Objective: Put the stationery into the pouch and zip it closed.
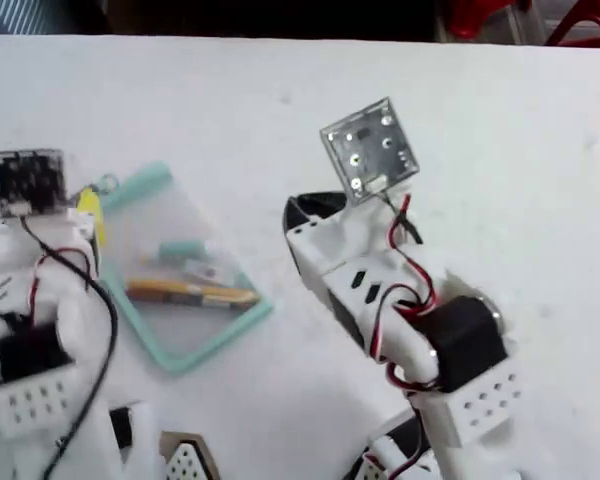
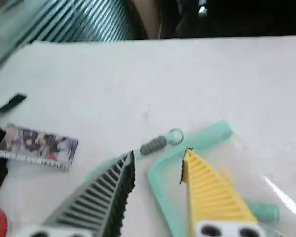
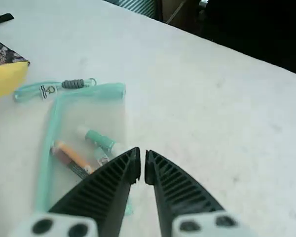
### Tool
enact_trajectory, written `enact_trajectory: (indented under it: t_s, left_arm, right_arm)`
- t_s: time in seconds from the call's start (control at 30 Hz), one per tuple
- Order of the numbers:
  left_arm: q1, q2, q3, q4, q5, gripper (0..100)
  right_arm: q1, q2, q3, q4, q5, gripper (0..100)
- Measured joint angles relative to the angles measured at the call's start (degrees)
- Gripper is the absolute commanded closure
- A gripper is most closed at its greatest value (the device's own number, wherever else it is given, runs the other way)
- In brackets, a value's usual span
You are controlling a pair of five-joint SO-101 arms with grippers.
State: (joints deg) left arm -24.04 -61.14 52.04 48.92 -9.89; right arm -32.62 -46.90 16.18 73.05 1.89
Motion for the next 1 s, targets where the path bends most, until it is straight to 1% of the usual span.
enact_trajectory:
  t_s: [0.13,0.23,0.33,0.43,0.53,0.63,0.77,0.9,1.0]
  left_arm:
    - [-3.7,16.0,-4.7,0.9,4.2,82]
    - [-4.1,28.8,-11.9,4.6,5.9,82]
    - [-4.4,43.2,-20.1,9.9,7.7,82]
    - [-4.5,57.4,-28.9,16.6,9.6,81]
    - [-4.5,70.7,-38.0,23.8,11.4,77]
    - [-4.6,81.3,-47.2,30.0,14.0,76]
    - [-5.5,89.1,-58.5,32.8,16.2,76]
    - [-6.0,89.7,-65.1,34.6,17.5,76]
    - [-6.7,89.7,-68.4,35.4,21.1,76]
  right_arm:
    - [0.1,-5.7,15.1,-9.3,0.2,97.8]
    - [0.1,-10.0,26.0,-16.7,0.2,97.8]
    - [0.2,-13.5,35.5,-23.0,0.4,97.8]
    - [0.1,-15.9,41.7,-26.6,3.3,98.0]
    - [0.0,-17.7,45.2,-28.7,4.7,97.8]
    - [0.1,-18.4,46.3,-29.3,4.8,97.8]
    - [0.0,-18.4,46.3,-29.5,4.8,97.8]
    - [0.0,-18.4,46.3,-29.5,5.0,97.8]
    - [0.0,-18.4,46.3,-29.5,5.4,97.8]
